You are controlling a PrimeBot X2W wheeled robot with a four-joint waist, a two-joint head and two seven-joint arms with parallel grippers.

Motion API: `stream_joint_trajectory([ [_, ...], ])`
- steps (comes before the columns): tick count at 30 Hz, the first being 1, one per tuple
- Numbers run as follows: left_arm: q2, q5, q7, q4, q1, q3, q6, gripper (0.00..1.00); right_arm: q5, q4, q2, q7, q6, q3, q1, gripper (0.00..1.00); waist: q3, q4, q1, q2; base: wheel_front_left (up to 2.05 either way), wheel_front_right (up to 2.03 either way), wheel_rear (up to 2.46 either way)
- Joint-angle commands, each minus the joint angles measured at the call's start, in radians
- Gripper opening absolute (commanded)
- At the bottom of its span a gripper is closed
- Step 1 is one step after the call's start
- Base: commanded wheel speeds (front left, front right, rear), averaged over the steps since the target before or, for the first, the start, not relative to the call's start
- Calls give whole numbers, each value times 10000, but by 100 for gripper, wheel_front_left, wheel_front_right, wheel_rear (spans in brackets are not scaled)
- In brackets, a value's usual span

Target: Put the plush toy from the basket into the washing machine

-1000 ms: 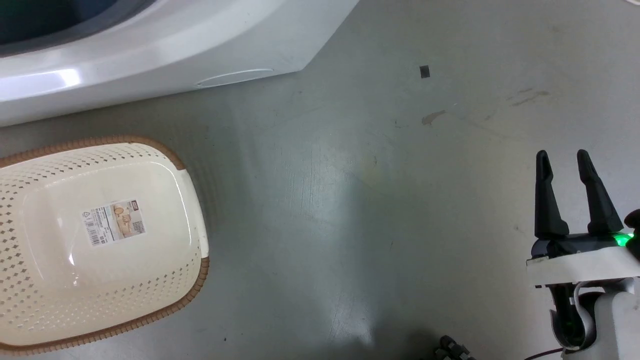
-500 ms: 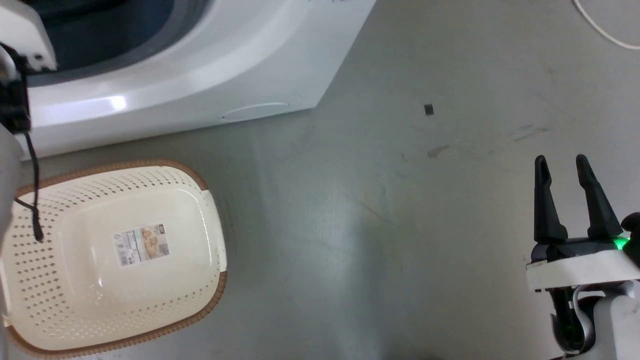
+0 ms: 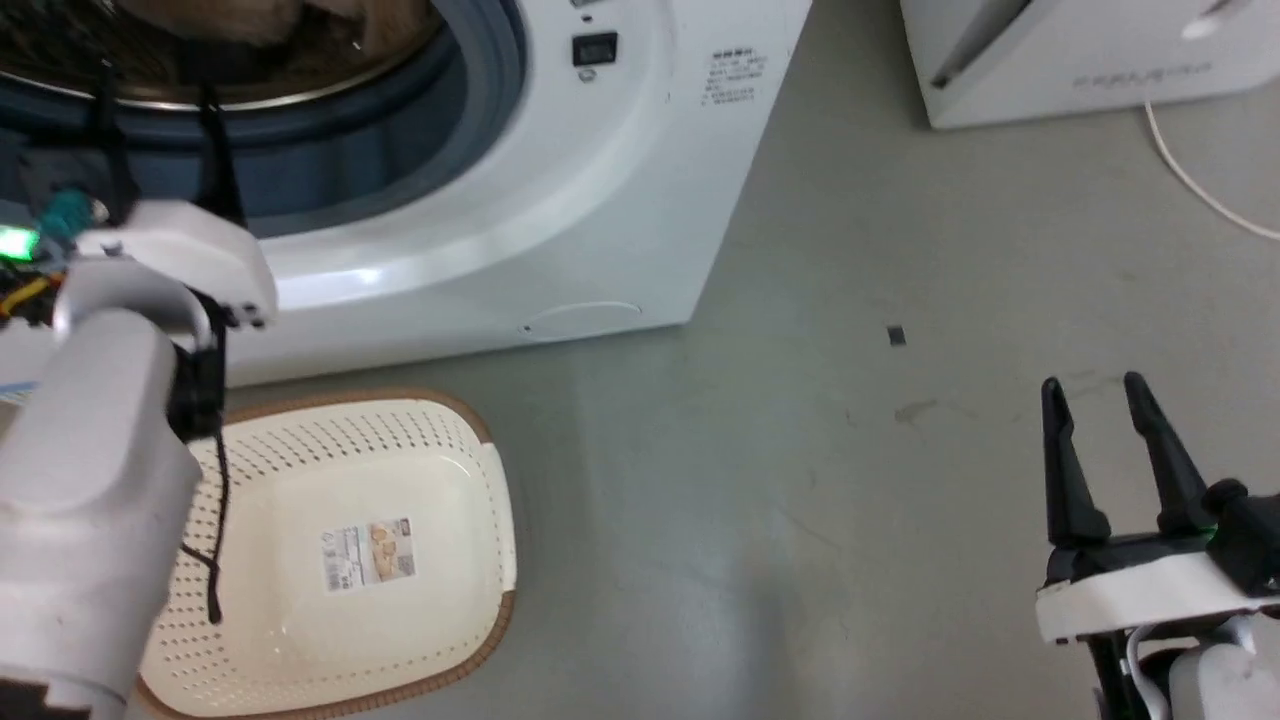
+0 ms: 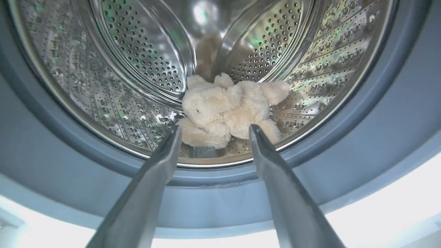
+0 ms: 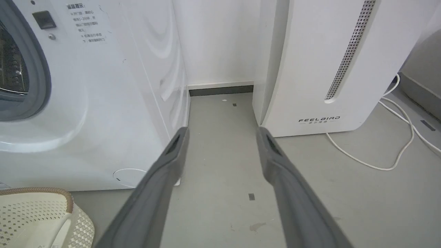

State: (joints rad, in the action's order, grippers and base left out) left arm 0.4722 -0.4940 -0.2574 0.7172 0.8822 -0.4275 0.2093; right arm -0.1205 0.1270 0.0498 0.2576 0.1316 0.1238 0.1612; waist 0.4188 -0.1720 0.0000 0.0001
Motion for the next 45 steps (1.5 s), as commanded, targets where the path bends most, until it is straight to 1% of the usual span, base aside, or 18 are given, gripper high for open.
stream_joint_trajectory([
  [1,-45,143,-42,-210,-301,116,36,100,87,-60,4,42,-9,-18,-148,100,-496,304,0,-1,0,0,0],
  [4,-238,515,-42,-899,-1157,546,107,100,225,-168,4,42,-9,-103,-335,100,-953,486,0,-1,0,0,0],
  [8,-660,1082,-43,-1885,-2374,1088,281,100,420,-377,4,42,-9,-193,-602,100,-1588,784,0,-1,0,0,0],
  [14,-1192,1831,-43,-3179,-4067,1945,216,100,670,-710,4,42,-9,-300,-985,100,-2386,1164,0,-1,0,0,0],
  [18,-1551,2336,-43,-3908,-5077,2384,48,100,784,-900,4,42,-9,-319,-1243,100,-2878,1420,0,-1,0,0,0],
  [25,-2197,3104,-43,-4865,-6543,2862,-340,100,915,-1073,4,42,-9,-205,-1696,100,-3564,1872,0,-1,0,0,0],
  [32,-2688,3695,-43,-5339,-7687,3218,-697,100,984,-1128,4,42,-9,-186,-1993,100,-3922,2107,0,-1,0,0,0],
  [37,-2909,4003,-43,-5373,-8074,3462,-821,100,988,-1072,4,42,-9,-181,-2099,100,-3951,2207,0,-1,0,0,0],
  [38,-2913,3994,0,-5325,-8019,3467,-800,0,947,-1057,0,0,0,-176,-1997,0,-3952,2211,0,-1,0,0,0],
  [45,-2966,4020,105,-5378,-8045,3478,-845,0,954,-1064,0,-96,0,-219,-1978,0,-3961,2194,0,-1,0,0,0],
])
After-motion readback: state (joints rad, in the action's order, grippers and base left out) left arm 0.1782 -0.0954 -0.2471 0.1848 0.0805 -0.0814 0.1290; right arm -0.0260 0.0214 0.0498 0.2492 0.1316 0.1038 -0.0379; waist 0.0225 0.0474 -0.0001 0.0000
